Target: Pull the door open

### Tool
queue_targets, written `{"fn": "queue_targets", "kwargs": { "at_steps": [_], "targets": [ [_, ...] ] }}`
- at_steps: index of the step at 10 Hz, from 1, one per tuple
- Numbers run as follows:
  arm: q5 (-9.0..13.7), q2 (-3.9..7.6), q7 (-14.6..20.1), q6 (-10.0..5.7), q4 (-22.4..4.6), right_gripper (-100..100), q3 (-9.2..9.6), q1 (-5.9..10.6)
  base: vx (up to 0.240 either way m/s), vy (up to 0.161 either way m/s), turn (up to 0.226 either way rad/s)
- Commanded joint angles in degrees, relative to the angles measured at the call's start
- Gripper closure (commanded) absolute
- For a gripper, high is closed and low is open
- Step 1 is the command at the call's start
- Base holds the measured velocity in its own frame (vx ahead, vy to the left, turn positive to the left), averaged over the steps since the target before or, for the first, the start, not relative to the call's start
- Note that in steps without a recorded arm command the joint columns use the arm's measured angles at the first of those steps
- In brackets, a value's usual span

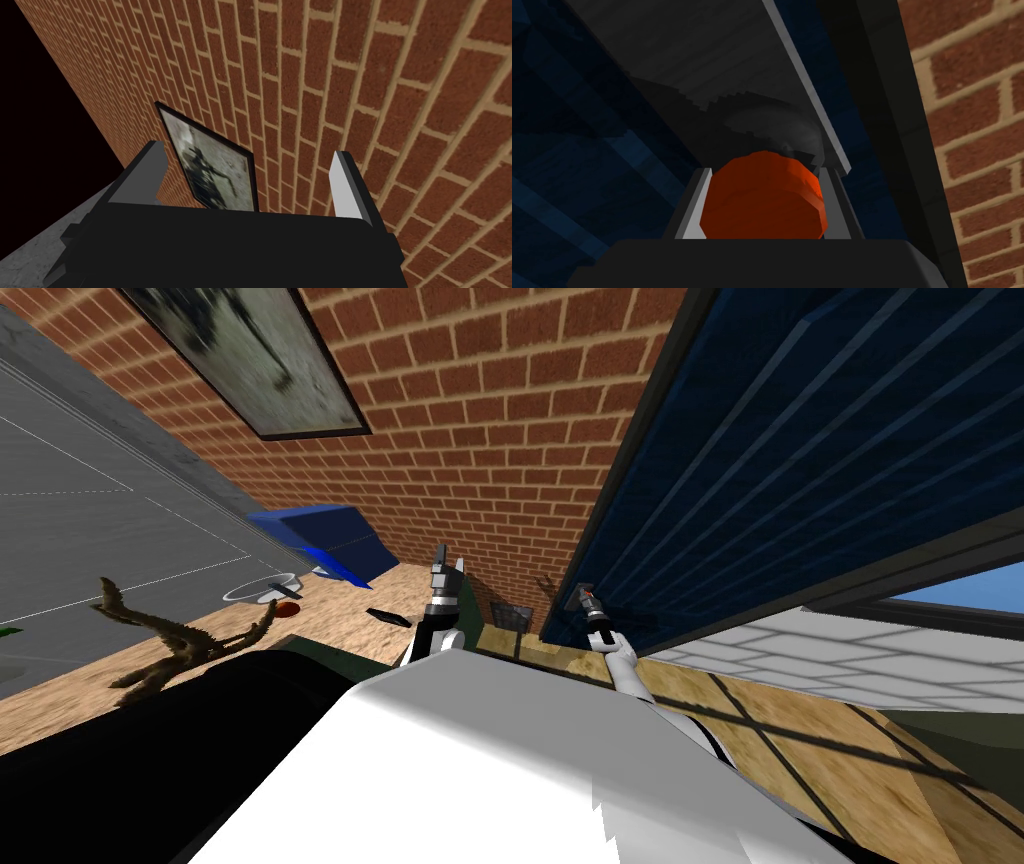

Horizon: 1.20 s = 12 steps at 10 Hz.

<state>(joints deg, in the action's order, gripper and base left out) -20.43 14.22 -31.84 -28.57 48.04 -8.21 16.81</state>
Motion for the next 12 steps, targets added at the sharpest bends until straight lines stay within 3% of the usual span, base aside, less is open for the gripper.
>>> {"fn": "queue_targets", "kwargs": {
  "at_steps": [1, 12],
  "targets": [
    [0.68, -0.01, 2.86, -0.12, -0.46, 100, -0.33, 0.24, -0.038, -0.026, 0.102],
    [5.07, -0.05, 18.18, -0.29, -2.8, 100, -2.01, 1.72, -0.046, -0.034, 0.077]
  ]
}}
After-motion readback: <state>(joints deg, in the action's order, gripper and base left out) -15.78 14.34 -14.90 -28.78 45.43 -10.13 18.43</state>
